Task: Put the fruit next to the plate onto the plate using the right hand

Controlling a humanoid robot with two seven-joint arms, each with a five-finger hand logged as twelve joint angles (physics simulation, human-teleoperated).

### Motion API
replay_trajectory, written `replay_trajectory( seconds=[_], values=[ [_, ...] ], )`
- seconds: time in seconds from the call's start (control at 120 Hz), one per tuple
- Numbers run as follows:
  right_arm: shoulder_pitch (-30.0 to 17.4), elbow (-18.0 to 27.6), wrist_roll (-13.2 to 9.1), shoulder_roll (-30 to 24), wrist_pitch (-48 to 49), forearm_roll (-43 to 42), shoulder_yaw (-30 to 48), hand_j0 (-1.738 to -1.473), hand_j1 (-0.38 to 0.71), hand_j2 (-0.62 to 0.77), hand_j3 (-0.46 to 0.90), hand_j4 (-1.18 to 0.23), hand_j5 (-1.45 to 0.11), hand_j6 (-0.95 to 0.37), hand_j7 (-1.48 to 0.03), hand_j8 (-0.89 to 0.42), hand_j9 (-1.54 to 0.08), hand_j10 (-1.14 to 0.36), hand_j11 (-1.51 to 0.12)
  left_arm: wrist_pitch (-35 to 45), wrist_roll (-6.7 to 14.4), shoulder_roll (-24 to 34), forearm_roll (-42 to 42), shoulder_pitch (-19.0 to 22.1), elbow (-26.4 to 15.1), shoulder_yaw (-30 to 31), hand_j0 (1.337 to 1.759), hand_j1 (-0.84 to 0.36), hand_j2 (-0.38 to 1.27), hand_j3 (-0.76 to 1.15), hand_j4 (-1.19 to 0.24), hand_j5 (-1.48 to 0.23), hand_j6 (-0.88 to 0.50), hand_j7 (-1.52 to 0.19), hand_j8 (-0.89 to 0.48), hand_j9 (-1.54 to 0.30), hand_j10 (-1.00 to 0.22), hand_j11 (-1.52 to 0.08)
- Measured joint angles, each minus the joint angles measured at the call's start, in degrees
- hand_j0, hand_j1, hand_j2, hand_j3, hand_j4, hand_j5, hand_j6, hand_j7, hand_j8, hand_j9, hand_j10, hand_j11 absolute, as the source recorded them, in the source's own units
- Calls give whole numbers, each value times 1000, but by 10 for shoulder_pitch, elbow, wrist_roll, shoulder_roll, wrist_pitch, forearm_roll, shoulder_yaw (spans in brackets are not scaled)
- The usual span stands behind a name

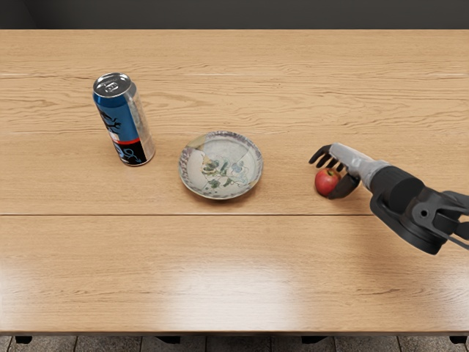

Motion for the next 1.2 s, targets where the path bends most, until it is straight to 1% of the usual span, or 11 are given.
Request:
replay_trajectory(
  seconds=[0.175, 0.292, 0.333, 0.475, 0.658, 0.692, 0.875, 1.1, 1.2],
  values=[
    [2, 1, 1, -1, 2, 2, 1, -1657, 179, -68, 0, -454, -594, -457, -590, -455, -593, -455, -593, 0, 0, 0, 0, 0, 0, 0, 1658, 71, 46, 0, -232, -301, -232, -301, -232, -301, -232, -301],
    [2, 1, 1, 0, 4, 1, 0, -1657, 190, -72, 0, -476, -598, -473, -605, -431, -610, -470, -609, 0, 0, 0, 0, 0, 0, 0, 1658, 71, 46, 0, -232, -301, -232, -301, -232, -301, -232, -301],
    [2, 3, 0, 0, 6, 0, 0, -1657, 195, -97, 0, -483, -597, -477, -609, -413, -614, -475, -612, 0, 0, 0, 0, 0, 0, 0, 1658, 71, 46, 0, -232, -301, -232, -301, -232, -301, -232, -301],
    [2, 8, 1, 0, 11, 1, 0, -1657, 199, -69, -1, -490, -607, -469, -619, -397, -617, -484, -616, 0, 0, 0, 0, 0, 0, 0, 1658, 71, 46, 0, -232, -301, -232, -301, -232, -301, -232, -301],
    [4, 12, 1, 0, 16, 3, 1, -1657, 197, -22, 0, -489, -620, -488, -626, -421, -623, -487, -623, 0, 0, 0, 0, 0, 0, 0, 1658, 71, 46, 0, -232, -301, -232, -301, -232, -301, -232, -301],
    [5, 12, 1, 0, 19, 3, 2, -1657, 202, -38, 0, -490, -625, -492, -629, -425, -628, -488, -627, 0, 0, 0, 0, 0, 0, 0, 1658, 71, 46, 0, -231, -301, -231, -301, -231, -301, -231, -301],
    [7, 13, 1, -1, 28, 11, 10, -1658, 206, 33, 0, -500, -651, -501, -649, -436, -649, -501, -649, 0, 0, 0, 0, 0, 0, 0, 1658, 71, 46, 0, -232, -301, -232, -301, -232, -301, -231, -301],
    [20, 14, 2, -1, 31, 38, 19, -1658, 210, 50, 0, -507, -664, -505, -660, -436, -661, -508, -661, 0, 0, 0, 0, 0, 0, 0, 1658, 71, 46, 0, -231, -301, -231, -301, -231, -301, -231, -301],
    [26, 21, 2, -2, 31, 49, 24, -1658, 212, 54, 0, -508, -666, -504, -663, -433, -664, -509, -664, 0, 0, 0, 0, 0, 0, 0, 1658, 71, 46, 0, -232, -301, -232, -301, -232, -301, -232, -301]
  ],
)
